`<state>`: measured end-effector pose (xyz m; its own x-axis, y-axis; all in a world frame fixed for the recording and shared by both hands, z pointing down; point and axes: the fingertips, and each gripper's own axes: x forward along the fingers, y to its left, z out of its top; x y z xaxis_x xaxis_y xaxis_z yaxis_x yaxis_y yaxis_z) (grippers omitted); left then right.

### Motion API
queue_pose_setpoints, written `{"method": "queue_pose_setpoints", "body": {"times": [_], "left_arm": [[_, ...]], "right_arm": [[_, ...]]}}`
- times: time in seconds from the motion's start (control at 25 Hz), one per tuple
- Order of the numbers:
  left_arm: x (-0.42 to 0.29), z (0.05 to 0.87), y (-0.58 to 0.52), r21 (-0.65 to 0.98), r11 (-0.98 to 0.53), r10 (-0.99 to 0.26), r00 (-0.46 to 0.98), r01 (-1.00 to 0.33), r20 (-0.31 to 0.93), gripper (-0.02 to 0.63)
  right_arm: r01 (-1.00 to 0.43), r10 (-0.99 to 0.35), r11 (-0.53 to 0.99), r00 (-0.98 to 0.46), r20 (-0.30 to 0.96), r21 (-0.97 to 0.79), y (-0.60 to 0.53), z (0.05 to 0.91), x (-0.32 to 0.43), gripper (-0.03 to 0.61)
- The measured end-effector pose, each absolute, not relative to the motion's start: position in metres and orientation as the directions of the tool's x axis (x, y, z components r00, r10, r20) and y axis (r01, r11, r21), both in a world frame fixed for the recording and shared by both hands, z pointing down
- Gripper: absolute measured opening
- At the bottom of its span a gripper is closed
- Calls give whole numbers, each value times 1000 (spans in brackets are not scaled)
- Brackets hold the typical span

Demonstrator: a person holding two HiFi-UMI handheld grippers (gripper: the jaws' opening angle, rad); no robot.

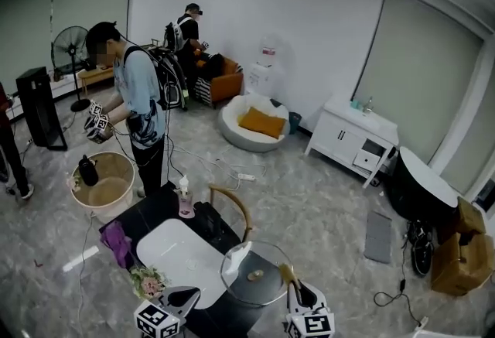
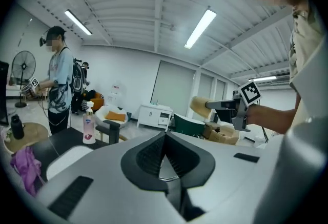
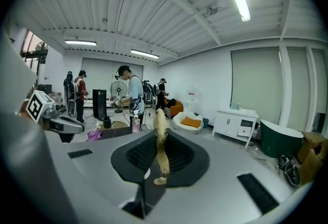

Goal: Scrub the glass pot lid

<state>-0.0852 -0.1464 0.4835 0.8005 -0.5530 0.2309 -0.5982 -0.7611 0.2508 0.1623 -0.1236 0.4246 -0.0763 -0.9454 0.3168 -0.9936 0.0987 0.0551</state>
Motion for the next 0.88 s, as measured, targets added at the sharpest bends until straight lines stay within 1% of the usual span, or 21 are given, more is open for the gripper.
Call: {"method": "queue_pose_setpoints", "body": {"times": [0.16,0.44,0.76,0.84,0.88], "left_arm": [[-65,521,-168,266,-722,-588,769,-639,251,14],[-30,592,-186,415,-609,-595,735,-676,325,15],[-15,671,-206,552,-445,-618,688,-705,381,17],[-11,688,-208,573,-412,-618,679,-709,396,23],[-8,696,-209,583,-397,-617,677,-709,402,44]], "right_arm": [[-984,-926,169,-137,352,62,-162,442,182,44],[-959,-887,275,-229,402,60,-205,488,203,44],[-929,-822,364,-289,491,63,-231,552,201,44],[-925,-803,376,-292,520,60,-233,572,201,44],[-922,-794,381,-293,532,60,-234,581,201,44]]}}
